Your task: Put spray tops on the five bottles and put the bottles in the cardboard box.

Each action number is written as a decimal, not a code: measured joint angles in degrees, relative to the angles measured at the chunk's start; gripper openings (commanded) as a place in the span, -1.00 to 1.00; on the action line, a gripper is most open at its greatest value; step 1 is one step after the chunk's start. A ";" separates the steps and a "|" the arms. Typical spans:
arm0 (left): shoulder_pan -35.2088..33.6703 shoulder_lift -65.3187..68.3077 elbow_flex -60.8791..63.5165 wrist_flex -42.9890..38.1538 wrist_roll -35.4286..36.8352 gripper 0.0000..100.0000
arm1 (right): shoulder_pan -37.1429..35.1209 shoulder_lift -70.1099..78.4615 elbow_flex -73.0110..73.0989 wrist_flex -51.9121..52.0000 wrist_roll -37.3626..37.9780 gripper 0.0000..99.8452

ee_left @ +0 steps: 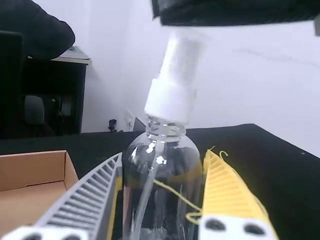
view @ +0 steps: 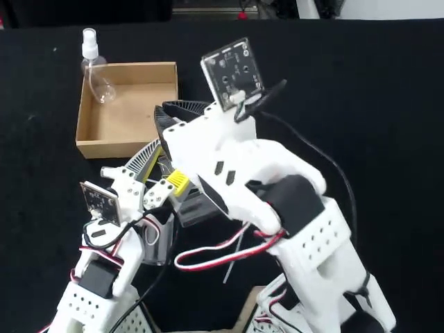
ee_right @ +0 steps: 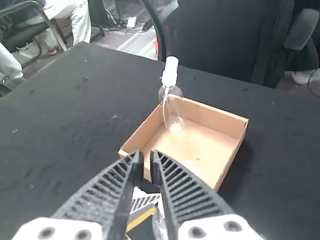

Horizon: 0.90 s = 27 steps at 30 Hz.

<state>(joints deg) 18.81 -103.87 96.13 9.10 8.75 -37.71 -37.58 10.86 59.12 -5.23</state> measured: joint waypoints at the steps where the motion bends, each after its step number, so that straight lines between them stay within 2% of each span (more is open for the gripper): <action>1: -0.09 0.00 0.00 0.00 0.00 -0.62 | -0.18 -0.70 0.00 0.00 1.41 -0.95; 5: -0.09 0.00 0.00 -0.09 0.00 -0.62 | 0.09 -4.40 -2.46 0.00 5.10 -0.95; 7: -0.09 0.00 0.00 -0.09 0.00 -0.62 | 2.64 -6.24 -4.31 0.00 5.63 -0.95; 13: -0.09 0.00 0.00 -0.09 0.00 -0.62 | 16.79 -11.52 -4.40 0.00 5.71 -0.95; 20: -0.09 0.00 0.00 -0.09 0.00 -0.62 | 34.99 -21.71 12.66 -0.79 5.71 -0.95; 27: -0.18 0.00 0.00 -0.09 0.00 -0.62 | 36.40 -37.10 36.75 -10.37 5.80 -0.95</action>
<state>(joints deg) 18.64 -103.87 96.13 9.01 8.75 -1.32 -74.68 47.60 48.75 0.57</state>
